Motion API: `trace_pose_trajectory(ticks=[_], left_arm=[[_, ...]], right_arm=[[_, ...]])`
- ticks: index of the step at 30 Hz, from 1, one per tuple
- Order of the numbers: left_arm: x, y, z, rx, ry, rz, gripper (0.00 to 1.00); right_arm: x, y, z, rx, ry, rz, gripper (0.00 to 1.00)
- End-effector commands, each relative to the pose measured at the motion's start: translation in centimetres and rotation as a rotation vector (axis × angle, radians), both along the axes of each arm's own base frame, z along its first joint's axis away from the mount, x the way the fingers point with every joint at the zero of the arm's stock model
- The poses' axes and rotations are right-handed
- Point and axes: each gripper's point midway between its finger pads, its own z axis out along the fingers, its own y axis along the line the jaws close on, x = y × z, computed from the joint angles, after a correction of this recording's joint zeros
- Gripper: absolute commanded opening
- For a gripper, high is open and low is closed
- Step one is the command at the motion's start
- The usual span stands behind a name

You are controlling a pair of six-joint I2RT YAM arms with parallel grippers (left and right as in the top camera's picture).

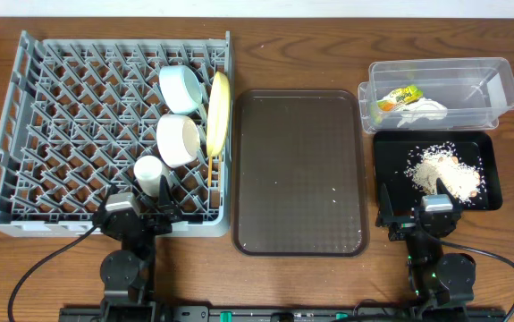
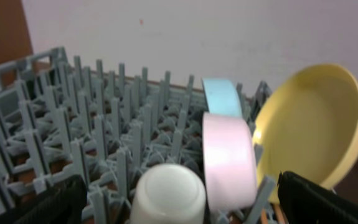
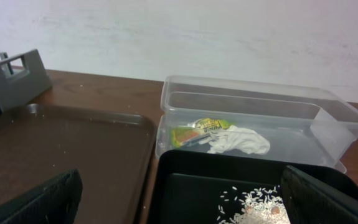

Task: Sort waste into correct bins and load items into the dishwasher rack

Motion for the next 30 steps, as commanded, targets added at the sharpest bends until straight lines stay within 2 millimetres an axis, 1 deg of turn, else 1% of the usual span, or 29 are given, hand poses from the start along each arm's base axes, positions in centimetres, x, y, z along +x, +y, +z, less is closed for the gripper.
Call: trace_pose_trajectory(ticks=[1,4,30], left_arm=[[-0.19,-0.24,-1.79,0.019,0.068,-0.019,0.99],[-0.17,-0.6,-1.78,0.016,0.068,-0.04,0.99],[-0.17,-0.55,-1.83,0.016,0.07,-0.038,0.99]], right_arm=[[-0.03,-0.03,-0.02,-0.011,-0.001,0.001,0.99],[-0.03,-0.03,-0.02,-0.011,-0.001,0.001,0.99],[-0.03,-0.02,-0.01,-0.011,-0.002,0.001,0.99]])
